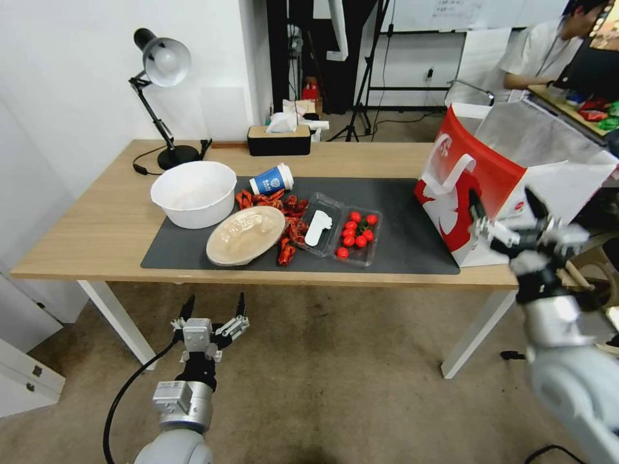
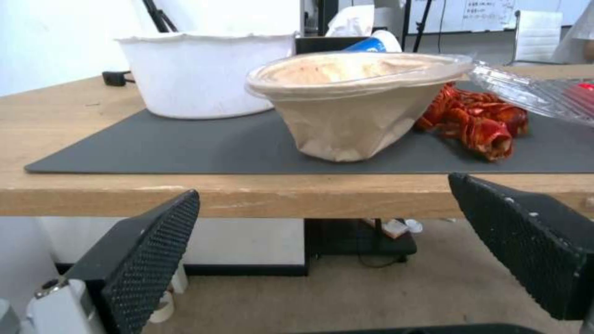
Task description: Pick up the trash from the table and place it into the takeout bag.
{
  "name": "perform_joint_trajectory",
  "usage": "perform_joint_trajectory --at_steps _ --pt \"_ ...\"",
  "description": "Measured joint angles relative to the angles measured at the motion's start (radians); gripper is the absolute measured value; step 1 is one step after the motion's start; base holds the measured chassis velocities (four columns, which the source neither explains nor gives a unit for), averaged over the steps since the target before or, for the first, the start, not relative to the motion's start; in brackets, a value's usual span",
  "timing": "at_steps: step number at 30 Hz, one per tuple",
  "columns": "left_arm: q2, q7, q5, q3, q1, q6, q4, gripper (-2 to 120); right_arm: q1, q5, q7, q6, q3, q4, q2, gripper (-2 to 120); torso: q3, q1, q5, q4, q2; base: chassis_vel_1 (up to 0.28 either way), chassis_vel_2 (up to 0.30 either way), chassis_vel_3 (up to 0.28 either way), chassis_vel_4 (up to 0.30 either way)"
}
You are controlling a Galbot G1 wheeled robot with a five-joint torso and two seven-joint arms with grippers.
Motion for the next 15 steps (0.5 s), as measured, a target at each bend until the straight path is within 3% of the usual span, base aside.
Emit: perform_joint_trajectory --at_steps 5,15 --pt "0.001 0.000 0.000 -0.003 0.002 -0.005 0.001 100 -0.062 -0.073 -0.012 0.069 -0.075 -0.071 0.077 100 0.000 0.000 0.0000 0.0001 0.000 0.000 0.000 0.000 0.000" --pt "-0.007 0.001 -0.001 -0.004 0.000 -0.022 0.005 100 -0.089 -0.132 -0.014 0.076 -0.130 -0.128 0.167 100 0.000 0.000 -0.0002 0.0001 0.000 0.000 0.000 0.000 0.000"
